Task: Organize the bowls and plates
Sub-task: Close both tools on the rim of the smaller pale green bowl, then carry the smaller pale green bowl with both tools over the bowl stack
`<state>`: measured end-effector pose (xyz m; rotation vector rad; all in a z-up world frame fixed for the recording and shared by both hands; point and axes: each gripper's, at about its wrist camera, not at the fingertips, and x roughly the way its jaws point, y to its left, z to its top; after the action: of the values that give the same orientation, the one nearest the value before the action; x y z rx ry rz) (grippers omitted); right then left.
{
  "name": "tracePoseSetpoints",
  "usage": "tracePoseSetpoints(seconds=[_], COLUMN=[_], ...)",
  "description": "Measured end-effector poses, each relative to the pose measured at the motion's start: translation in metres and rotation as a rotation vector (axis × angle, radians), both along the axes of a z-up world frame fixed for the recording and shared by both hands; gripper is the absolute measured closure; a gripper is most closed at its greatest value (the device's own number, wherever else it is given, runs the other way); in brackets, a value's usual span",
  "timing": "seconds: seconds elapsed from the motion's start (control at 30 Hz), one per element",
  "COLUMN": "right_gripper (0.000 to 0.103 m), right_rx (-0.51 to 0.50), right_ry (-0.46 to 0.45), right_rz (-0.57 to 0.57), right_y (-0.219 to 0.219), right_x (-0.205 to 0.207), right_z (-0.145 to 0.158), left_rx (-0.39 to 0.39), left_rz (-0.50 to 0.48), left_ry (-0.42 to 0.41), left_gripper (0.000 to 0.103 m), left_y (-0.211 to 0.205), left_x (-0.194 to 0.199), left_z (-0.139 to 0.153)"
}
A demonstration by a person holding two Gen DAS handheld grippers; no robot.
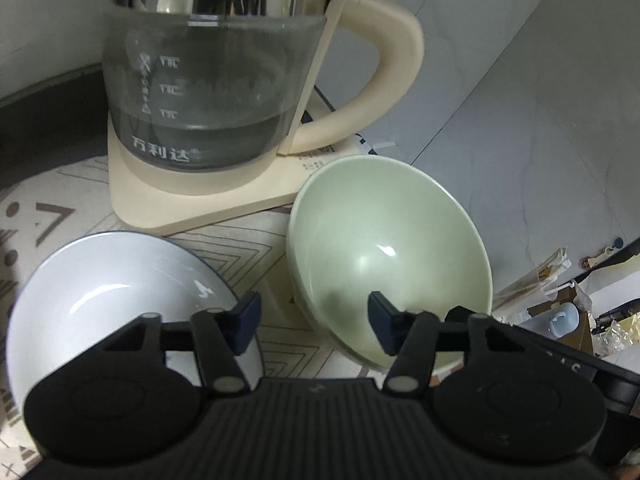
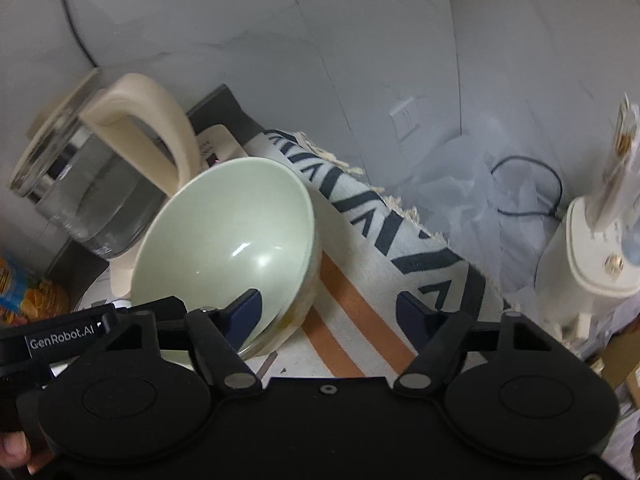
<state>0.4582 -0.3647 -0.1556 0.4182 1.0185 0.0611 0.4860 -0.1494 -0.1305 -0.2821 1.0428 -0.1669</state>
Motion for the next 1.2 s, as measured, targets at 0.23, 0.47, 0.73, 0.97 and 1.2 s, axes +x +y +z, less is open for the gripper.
tracePoseSetpoints(seconds=[0.23,0.47,0.73,0.97,1.2], right_gripper=[0.075,0.080,0.080,0.080,0.080], right_rx=[0.105,0.024,0.037,0.041,0.032], right_ry=[0.031,0.005,-0.066,-0.106,-0.143], right_rz=[-0.015,0.038,0.043,0.062,0.072], right_y=[0.002,0.020,0.018,0.019,0.020], right_x=[0.012,0.009,-0.008,-0.028,-0.048], right_z=[-0.018,-0.006,0.019,0.036,0.050], left_rx=[-0.024,-0.041,-0.050,-0.043,-0.045], left_rz=[0.023,0.032,0.039,0.047,0.056], left_ry=[0.020,-0.012,-0.047,-0.079,-0.095], left_gripper=[0.083,0.084,0.084,0.084,0.084], left_y=[-0.001,0.005,0.008,0.011,0.014], left_x=[0.009,0.002,-0.022,-0.047,-0.076], left_z=[-0.013,-0.004,0.017,0.034,0.048])
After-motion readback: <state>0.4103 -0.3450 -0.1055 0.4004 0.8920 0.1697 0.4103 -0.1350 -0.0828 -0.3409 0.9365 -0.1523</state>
